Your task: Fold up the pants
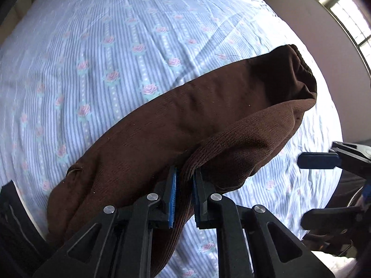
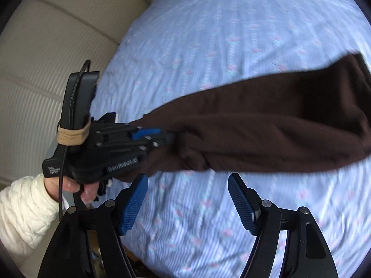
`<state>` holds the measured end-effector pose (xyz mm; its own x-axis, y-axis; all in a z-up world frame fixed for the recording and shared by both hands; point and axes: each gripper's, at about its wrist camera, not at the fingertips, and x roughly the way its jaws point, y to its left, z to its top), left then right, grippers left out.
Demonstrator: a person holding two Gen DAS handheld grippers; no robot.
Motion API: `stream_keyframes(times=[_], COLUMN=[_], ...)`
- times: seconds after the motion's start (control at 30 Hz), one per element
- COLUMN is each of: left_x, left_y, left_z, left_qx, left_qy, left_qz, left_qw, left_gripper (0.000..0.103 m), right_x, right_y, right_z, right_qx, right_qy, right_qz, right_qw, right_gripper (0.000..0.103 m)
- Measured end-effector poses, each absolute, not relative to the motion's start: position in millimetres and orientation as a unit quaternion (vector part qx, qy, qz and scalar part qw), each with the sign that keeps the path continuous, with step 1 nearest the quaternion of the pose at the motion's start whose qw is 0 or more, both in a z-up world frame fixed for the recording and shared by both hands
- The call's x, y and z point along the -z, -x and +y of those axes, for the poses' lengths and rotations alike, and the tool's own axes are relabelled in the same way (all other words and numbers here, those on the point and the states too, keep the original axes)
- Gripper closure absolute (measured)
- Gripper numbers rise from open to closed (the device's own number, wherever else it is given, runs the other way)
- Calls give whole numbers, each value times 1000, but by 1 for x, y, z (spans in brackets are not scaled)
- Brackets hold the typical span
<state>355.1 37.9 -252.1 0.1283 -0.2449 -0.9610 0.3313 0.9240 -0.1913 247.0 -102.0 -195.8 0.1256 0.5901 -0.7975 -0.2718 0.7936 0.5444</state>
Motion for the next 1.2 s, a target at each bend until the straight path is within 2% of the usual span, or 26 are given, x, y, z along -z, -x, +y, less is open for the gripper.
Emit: stream_keyframes(times=[0.27,0.47,0.67,0.9,1.2], left_x=[260,264,261,256,263], left_y=[-358,-366,-363,-354,-340], left_z=[56,56,59,68,77], left_qx=[181,168,175,173,169], left_qy=[17,17,20,20,32], left_qz=[643,647,645,640,651], left_qw=[744,744,743,749,739], left_gripper=[85,84,84,84,76], right_x=[217,227,228,221,252], right_y=[-284,-292,-293,-311,-289], right_z=[-66,-68,-68,-64,-38], right_qx=[-337,-372,-363,-324,-364], right_qy=[-68,-98,-80,-78,7], right_qz=[618,654,654,609,641], right_qw=[707,651,659,720,676], right_gripper=[34,34,35,35,34])
